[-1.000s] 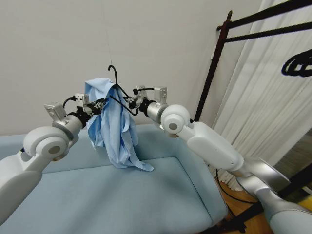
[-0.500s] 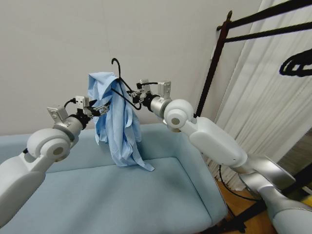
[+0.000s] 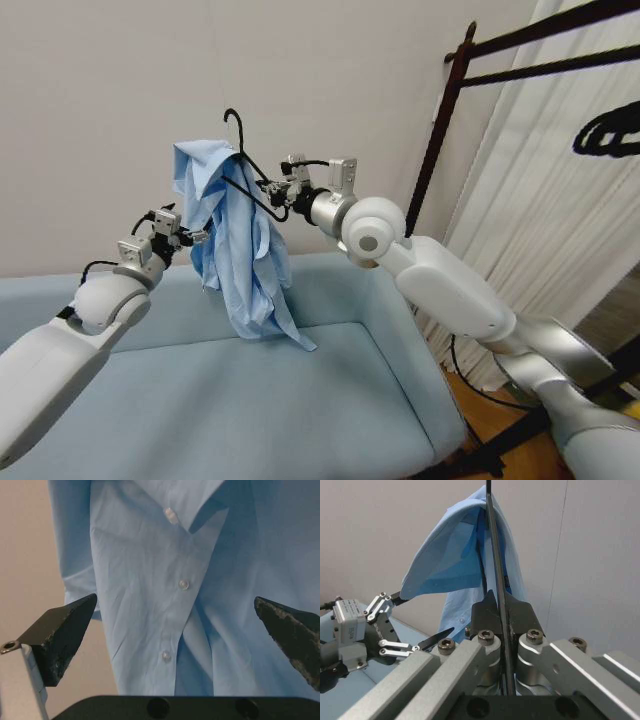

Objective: Pick up the clothes from the sofa and hang them on the clothes hanger.

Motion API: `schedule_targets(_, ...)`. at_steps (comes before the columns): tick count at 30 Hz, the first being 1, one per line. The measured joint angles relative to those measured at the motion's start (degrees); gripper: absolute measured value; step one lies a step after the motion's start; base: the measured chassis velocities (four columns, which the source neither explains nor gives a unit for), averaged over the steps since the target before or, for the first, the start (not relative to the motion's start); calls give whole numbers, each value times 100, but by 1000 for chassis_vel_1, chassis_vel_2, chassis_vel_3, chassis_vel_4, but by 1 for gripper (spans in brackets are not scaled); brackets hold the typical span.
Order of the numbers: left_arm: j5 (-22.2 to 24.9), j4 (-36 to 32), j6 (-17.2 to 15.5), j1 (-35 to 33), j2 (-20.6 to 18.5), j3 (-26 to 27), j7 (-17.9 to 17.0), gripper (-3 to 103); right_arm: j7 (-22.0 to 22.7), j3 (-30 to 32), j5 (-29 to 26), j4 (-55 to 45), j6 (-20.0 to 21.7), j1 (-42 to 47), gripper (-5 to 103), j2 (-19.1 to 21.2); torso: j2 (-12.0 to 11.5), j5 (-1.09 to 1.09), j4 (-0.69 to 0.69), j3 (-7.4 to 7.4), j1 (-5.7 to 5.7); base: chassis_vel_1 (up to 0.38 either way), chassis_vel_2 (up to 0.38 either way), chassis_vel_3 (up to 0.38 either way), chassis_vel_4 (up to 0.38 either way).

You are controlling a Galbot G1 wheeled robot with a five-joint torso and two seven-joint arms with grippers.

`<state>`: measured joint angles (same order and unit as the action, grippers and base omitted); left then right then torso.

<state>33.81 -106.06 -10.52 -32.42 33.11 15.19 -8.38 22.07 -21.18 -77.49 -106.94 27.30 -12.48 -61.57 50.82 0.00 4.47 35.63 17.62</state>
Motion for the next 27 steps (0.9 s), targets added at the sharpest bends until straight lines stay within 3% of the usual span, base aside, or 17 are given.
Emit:
schedule_targets(5,-50,193,418,197,119,-126,187,100,-31,0,-1,-32,0,0,1,9,0,0,0,0,0,0,0,0,0)
schedule_targets(9,84,194,534,315,200,-222,217,100,-38,-34,5,-51,6,-1,1,0,0,1,0,0,0,0,0,0,0)
schedule_targets(19,177,302,449,690,421,-417,-176,100,-54,-74,7,-61,52,-13,1,19,0,1,0,0,0,0,0,0,0)
schedule_targets(25,181,357,491,752,466,-443,-135,103,-55,-81,10,-52,80,19,1,47,-1,1,0,0,0,0,0,0,0)
schedule_targets(27,182,382,565,752,484,-452,-90,89,-56,-88,11,-47,85,23,1,48,0,1,0,0,0,0,0,0,0)
